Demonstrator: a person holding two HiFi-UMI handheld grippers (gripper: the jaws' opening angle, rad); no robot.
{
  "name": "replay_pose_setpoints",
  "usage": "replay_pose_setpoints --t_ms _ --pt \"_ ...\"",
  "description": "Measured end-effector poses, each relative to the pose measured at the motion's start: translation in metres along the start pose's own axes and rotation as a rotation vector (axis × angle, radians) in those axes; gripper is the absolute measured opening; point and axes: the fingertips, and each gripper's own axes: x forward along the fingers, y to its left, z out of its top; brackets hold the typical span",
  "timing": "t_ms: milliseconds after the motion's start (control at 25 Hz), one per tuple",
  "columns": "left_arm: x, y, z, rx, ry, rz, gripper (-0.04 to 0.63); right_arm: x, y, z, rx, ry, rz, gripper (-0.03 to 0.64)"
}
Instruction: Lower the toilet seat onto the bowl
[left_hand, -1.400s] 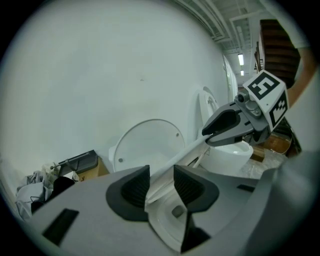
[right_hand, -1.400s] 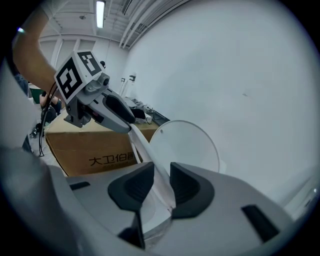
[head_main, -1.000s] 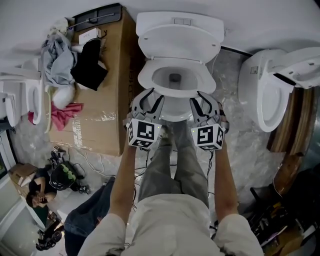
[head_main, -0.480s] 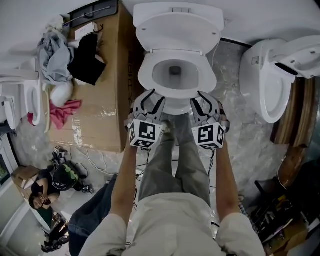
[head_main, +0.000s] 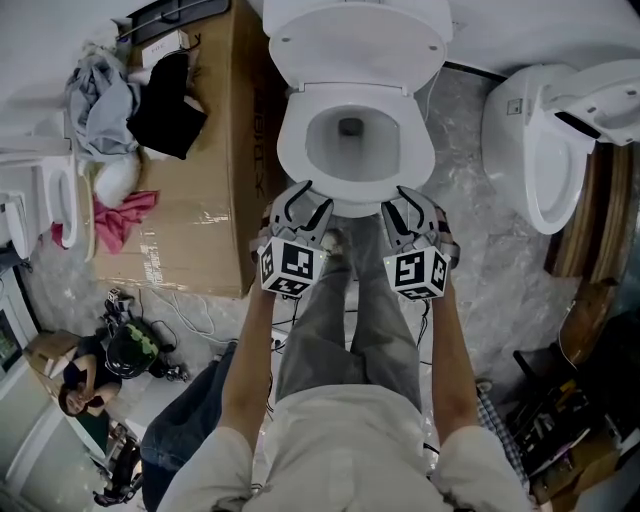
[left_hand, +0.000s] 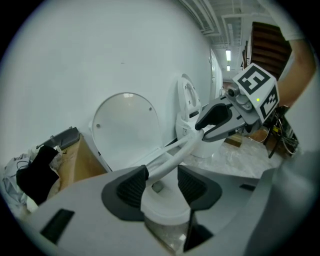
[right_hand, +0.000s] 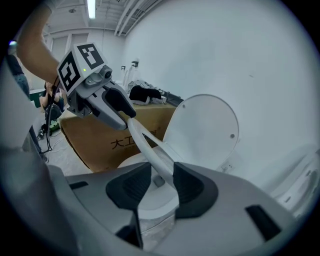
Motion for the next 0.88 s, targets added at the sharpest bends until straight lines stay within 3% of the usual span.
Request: replay_pose_setpoints --t_ms 880 --pt "0.012 -0.041 -0.071 0.025 0.089 -0.054 0.227 0.013 0.055 -0.061 0.023 0.083 0.066 0.176"
